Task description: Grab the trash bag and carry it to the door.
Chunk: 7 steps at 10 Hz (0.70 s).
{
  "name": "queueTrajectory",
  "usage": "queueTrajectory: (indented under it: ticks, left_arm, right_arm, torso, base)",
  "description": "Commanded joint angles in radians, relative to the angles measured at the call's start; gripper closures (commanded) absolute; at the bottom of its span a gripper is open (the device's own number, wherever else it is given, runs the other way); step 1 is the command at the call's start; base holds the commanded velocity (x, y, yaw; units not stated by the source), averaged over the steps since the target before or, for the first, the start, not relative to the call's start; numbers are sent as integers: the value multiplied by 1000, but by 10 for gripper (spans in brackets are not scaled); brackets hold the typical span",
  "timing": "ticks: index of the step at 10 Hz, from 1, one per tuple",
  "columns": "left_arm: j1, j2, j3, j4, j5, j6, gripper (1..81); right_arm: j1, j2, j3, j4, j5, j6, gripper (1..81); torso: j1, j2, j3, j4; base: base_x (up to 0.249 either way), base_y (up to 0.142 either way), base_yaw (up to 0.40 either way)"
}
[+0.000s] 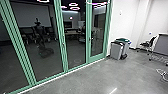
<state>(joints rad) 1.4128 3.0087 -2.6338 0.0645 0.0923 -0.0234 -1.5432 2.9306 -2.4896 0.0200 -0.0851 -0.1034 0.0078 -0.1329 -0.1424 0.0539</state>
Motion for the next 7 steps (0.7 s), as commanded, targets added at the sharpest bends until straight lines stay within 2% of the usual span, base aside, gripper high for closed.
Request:
queueTrajectory:
  ticks: [1, 7]
  left_arm:
    - [-59, 3, 5, 9, 55, 7, 811]
    - [-57, 7, -15, 8, 53, 7, 811]
  right_arm:
    - [45, 4, 6, -5, -61, -1, 10]
    - [44, 6, 3, -5, -61, -1, 10]
  torso:
    - [0, 0, 0, 0]
    - [0, 0, 0, 0]
  base:
    - [179, 0, 0]
    - [178, 0, 0]
